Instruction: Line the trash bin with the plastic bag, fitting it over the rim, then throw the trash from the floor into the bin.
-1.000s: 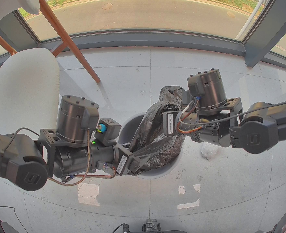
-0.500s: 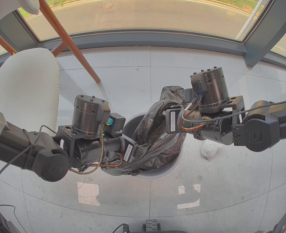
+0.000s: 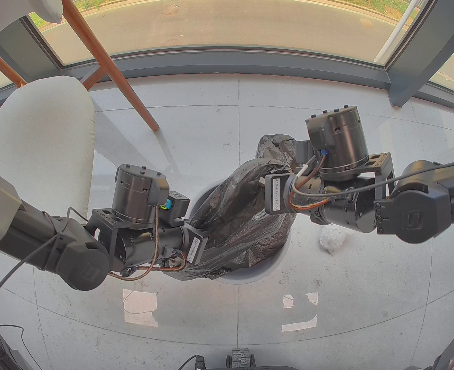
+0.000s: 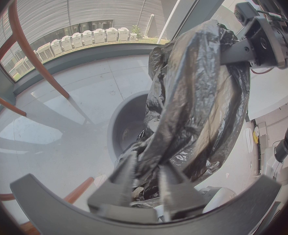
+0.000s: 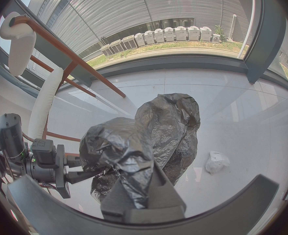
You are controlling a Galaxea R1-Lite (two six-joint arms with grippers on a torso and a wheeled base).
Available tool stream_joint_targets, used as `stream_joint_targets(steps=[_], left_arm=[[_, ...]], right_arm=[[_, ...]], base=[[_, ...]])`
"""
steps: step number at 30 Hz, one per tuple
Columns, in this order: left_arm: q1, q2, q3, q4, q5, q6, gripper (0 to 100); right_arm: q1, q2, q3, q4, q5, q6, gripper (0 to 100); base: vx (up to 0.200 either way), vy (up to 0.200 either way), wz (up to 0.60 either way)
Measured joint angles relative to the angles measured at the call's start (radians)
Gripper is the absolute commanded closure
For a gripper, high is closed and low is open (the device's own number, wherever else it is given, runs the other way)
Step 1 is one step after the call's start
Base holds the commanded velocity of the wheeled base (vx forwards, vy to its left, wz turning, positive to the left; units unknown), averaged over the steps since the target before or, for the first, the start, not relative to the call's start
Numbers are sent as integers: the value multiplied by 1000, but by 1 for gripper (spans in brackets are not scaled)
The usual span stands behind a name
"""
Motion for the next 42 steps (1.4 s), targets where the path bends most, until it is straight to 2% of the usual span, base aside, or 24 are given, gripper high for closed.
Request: stream_joint_targets(steps=[13,15,23,28,34,42], left_arm=[[4,-100,115,4,1,-17,100],[4,-131,131,10,1,-20,100],[-2,-232,198,40,1,-57,100],[-10,-281,219,111,1,-74,100],[-20,-317,192,282,1,-87,100],[-24,-329,106,386,3,-98,100]], right_arm=[[11,-18,66,0,73,6,100],[16,-14,66,1,77,30,100],[56,13,85,12,113,237,100],[60,43,113,5,145,261,100],[59,79,111,2,167,271,100],[27,154,100,1,190,377,100]], base=[[0,0,0],[0,0,0],[0,0,0],[0,0,0],[0,0,0],[0,0,0]])
